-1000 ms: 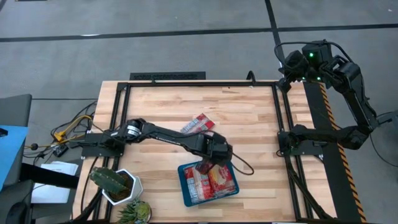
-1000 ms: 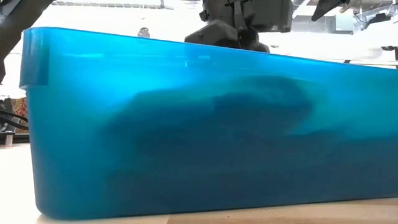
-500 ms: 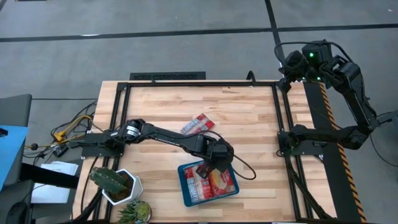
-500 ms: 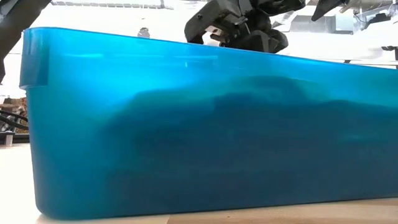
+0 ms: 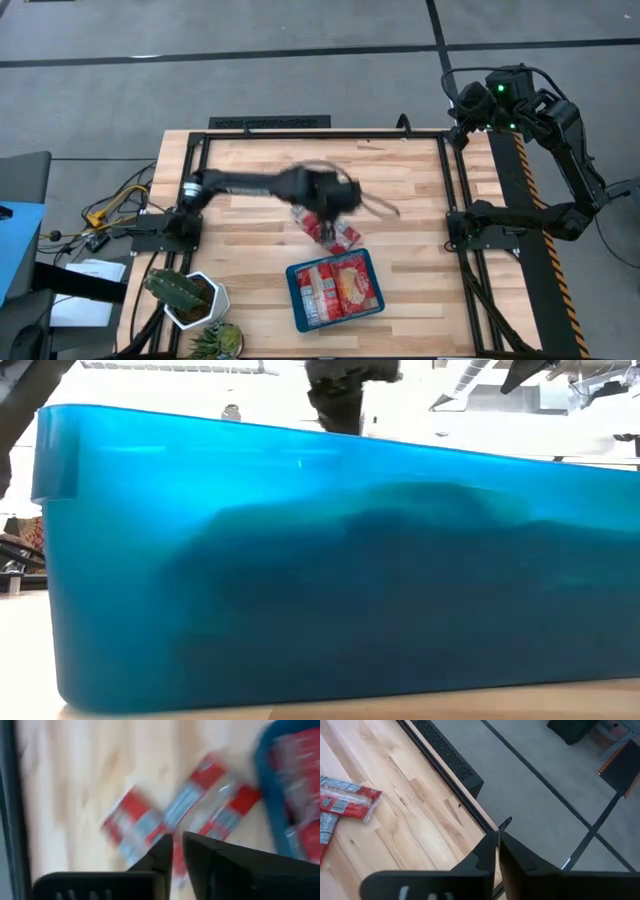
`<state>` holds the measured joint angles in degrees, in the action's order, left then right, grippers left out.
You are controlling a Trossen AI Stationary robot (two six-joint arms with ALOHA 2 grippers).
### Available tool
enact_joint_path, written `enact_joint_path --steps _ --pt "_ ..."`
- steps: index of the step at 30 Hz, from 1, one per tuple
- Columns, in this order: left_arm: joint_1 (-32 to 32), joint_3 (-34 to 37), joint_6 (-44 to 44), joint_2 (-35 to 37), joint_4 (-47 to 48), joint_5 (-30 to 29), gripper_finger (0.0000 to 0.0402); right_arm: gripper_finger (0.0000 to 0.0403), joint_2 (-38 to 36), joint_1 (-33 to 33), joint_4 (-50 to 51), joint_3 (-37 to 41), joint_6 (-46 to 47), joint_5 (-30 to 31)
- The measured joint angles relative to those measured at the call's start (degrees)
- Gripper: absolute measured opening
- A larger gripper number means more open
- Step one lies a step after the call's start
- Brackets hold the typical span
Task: Sort popcorn bags into baskets
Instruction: Put the popcorn bag into the blue bin
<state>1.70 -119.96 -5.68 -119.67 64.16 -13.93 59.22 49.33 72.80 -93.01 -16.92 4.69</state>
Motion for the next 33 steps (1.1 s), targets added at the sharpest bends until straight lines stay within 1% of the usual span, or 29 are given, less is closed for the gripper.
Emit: enact_joint_path --steps 2,5,9,13,16,19,21,23,28,31,33 --pt "-2.8 0.0 3.2 2.0 4.0 0.0 0.0056 0.0050 0.0 0.4 -0.4 0.0 -0.2 0.0" --pt "-6.3 0.0 5.9 3.4 6.6 -0.3 0.0105 0.0063 0.0 1.3 -0.8 0.0 -1.5 0.0" --pt "-8.9 1.3 7.1 3.3 7.4 0.0 0.0198 0.0089 0.0 2.9 -1.1 0.0 -3.1 0.0" --pt "-9.6 8.6 8.0 3.2 1.4 0.0 0.0296 0.0120 0.0 3.7 -1.3 0.0 -4.0 0.0" --pt "-9.7 15.7 10.2 3.2 -8.3 -0.4 0.0346 0.0141 -0.1 3.7 -1.3 0.0 -4.0 0.0" --pt "-10.0 21.5 13.2 3.2 -16.3 -0.3 0.0365 0.0157 -0.1 3.6 -1.3 0.0 -4.0 -0.2" --pt "-10.1 24.0 15.2 3.1 -20.2 -0.4 0.0367 0.0165 0.0 3.6 -1.3 0.0 -4.0 -0.2" --pt "-10.0 25.8 16.0 3.2 -22.0 -0.9 0.0365 0.0170 0.0 3.6 -1.3 0.0 -4.1 -0.2" --pt "-9.1 26.4 15.3 2.1 -26.7 -5.5 0.0362 0.0172 0.0 4.2 -1.8 0.0 -4.1 -0.2" --pt "-8.4 26.3 14.8 0.5 -29.0 -5.1 0.0362 0.0167 0.0 4.9 -1.7 0.0 -4.1 -0.2" --pt "-7.9 26.2 15.6 0.3 -28.3 -4.5 0.0361 0.0164 0.0 5.2 -1.7 0.0 -4.1 -0.3"
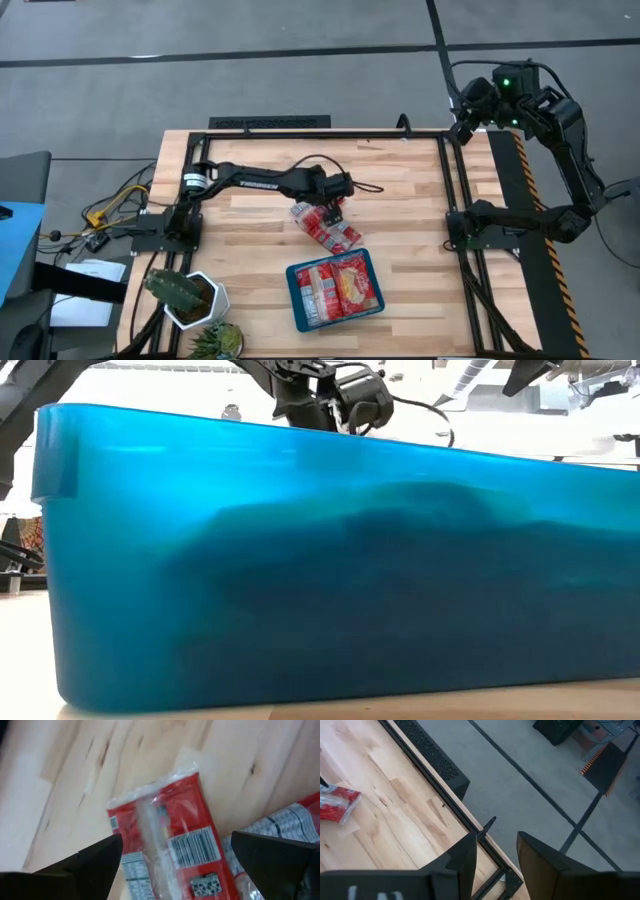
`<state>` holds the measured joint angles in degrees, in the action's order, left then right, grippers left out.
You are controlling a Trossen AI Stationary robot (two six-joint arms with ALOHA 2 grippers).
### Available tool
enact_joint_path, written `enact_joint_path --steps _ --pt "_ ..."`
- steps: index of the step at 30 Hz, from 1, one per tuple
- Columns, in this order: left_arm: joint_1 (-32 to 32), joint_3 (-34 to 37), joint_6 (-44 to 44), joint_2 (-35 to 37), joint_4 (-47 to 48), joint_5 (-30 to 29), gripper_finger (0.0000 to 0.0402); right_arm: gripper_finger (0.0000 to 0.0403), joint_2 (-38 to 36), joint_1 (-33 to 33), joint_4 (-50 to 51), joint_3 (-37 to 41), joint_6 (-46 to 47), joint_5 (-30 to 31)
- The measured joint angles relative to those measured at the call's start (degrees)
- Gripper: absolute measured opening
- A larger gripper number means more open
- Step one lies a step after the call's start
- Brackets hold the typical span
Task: Sort popcorn bags into baskets
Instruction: Put the popcorn bag into the blue bin
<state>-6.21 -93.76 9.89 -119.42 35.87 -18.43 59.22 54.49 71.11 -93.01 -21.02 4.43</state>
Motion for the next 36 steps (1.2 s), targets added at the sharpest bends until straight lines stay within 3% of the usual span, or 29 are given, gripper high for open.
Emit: enact_joint_path --steps 3,10,13,18,23,32,36 --pt "0.8 -0.3 0.5 -1.1 -0.3 -3.0 0.0361 0.0160 0.0 -0.1 0.2 0.0 0.0 -0.1" --pt "1.9 -0.3 0.2 -3.9 0.2 -1.4 0.0361 0.0158 0.0 -0.1 0.5 0.0 0.0 -0.1" --pt "2.1 -0.3 3.5 -5.0 1.4 -4.5 0.0361 0.0160 0.0 -0.1 0.5 0.0 0.0 -0.1" --pt "1.0 -0.5 9.3 -6.0 4.1 -3.7 0.0342 0.0159 -0.1 -0.1 0.5 0.0 0.9 0.0" --pt "0.0 -0.3 13.0 -6.7 8.2 -3.0 0.0259 0.0145 -0.1 -0.1 0.5 0.0 1.0 0.0" --pt "-0.7 -0.3 10.7 -6.5 8.8 -1.9 0.0032 0.0115 -0.1 -0.1 0.5 0.0 1.1 0.0" --pt "-0.6 -1.5 11.7 -5.1 11.5 3.2 0.0023 0.0108 -0.1 -0.1 0.5 0.0 1.1 0.0"
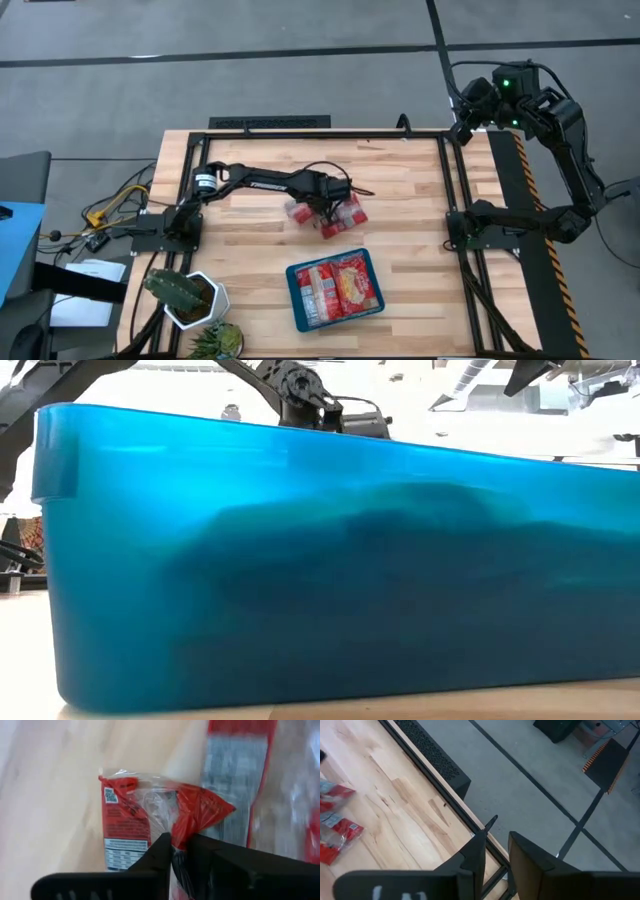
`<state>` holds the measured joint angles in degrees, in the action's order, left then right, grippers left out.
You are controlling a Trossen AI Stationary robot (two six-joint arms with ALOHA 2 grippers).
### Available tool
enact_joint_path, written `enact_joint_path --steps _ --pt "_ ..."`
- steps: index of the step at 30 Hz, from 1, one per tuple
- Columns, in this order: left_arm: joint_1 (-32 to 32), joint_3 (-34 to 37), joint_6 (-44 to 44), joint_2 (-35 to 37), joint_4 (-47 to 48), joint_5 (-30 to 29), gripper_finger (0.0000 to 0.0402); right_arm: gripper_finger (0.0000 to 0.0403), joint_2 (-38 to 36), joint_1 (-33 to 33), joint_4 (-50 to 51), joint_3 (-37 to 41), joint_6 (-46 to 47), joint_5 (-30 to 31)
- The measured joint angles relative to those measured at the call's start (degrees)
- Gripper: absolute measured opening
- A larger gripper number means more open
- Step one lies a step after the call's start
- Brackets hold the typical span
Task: Sort popcorn bags into baskets
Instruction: Put the popcorn bag into the blue bin
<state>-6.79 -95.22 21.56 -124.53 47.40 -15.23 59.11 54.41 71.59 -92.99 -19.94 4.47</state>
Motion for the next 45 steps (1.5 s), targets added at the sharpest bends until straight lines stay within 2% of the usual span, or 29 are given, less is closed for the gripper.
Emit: enact_joint_path --steps 3,9,14,20,25,32,40,45 --pt "0.6 -2.8 1.5 1.4 5.3 2.3 0.0031 0.0107 0.0 0.0 0.0 0.0 0.0 0.0" --pt "0.8 -8.3 2.7 6.4 10.0 6.9 0.0008 0.0107 0.0 0.0 0.0 0.0 0.0 0.0" --pt "1.3 -9.0 7.9 13.1 8.5 13.6 0.0011 0.0107 0.0 0.0 0.0 0.0 0.0 0.0" --pt "3.4 -7.7 16.6 22.2 1.4 12.6 0.0005 0.0107 0.0 0.0 0.1 0.0 0.4 0.0" --pt "8.7 -7.6 22.8 26.2 0.0 6.5 0.0010 0.0107 0.0 0.1 0.7 0.0 2.3 0.0" --pt "18.2 -7.6 33.3 26.2 -1.4 -2.7 0.0008 0.0107 0.0 0.1 3.9 0.0 4.2 0.0" --pt "27.4 -7.6 58.8 21.5 6.4 -17.2 0.0008 0.0107 0.0 0.0 5.7 0.0 6.1 -0.2" --pt "30.1 -7.9 71.8 16.0 4.8 -17.8 0.0007 0.0107 0.0 -0.5 6.1 0.0 6.4 -0.3"
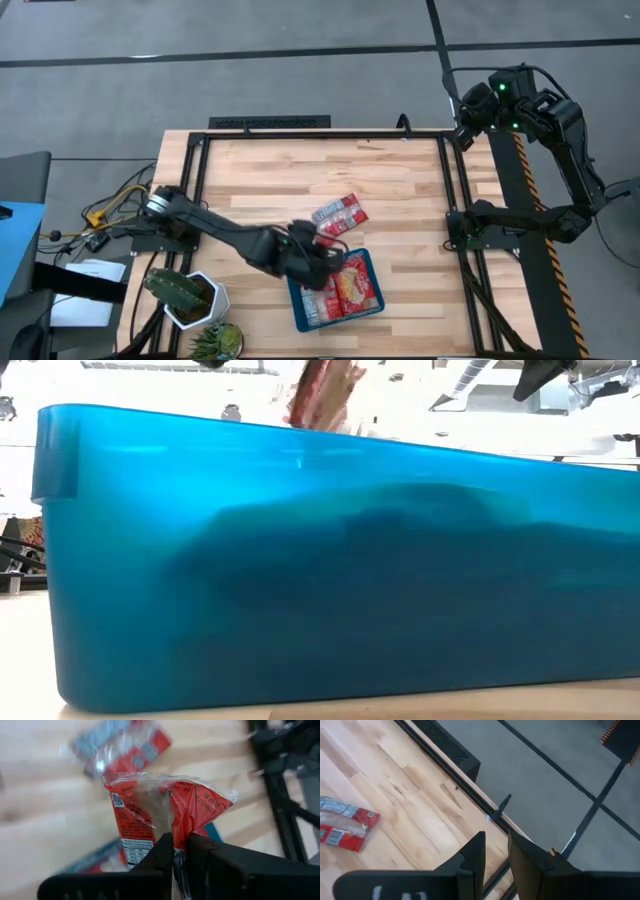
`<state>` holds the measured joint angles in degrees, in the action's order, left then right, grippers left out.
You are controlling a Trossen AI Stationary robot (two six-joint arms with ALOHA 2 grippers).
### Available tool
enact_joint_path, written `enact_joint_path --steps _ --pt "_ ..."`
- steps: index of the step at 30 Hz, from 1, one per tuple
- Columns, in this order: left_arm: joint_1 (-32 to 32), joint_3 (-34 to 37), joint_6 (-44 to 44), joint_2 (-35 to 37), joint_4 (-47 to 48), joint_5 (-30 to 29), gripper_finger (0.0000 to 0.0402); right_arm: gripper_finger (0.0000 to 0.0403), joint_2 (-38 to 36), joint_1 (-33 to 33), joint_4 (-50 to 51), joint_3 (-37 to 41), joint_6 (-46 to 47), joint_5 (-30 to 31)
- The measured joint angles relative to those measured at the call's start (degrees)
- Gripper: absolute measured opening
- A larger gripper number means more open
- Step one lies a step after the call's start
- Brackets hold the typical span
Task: Sort popcorn bags into baskets
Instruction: Put the popcorn bag into the blue bin
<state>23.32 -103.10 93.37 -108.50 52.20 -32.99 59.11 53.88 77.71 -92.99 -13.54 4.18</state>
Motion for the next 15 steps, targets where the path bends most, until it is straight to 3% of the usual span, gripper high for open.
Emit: enact_joint_path --steps 8,15 --pt "2.2 -0.1 13.1 -6.2 -2.3 4.8 0.0007 0.0107 0.0 -1.9 -0.1 0.0 -0.3 -1.1" --pt "2.8 -1.2 19.0 -8.5 3.2 10.7 0.0007 0.0107 0.0 -4.0 -0.3 0.0 -0.5 -1.2"
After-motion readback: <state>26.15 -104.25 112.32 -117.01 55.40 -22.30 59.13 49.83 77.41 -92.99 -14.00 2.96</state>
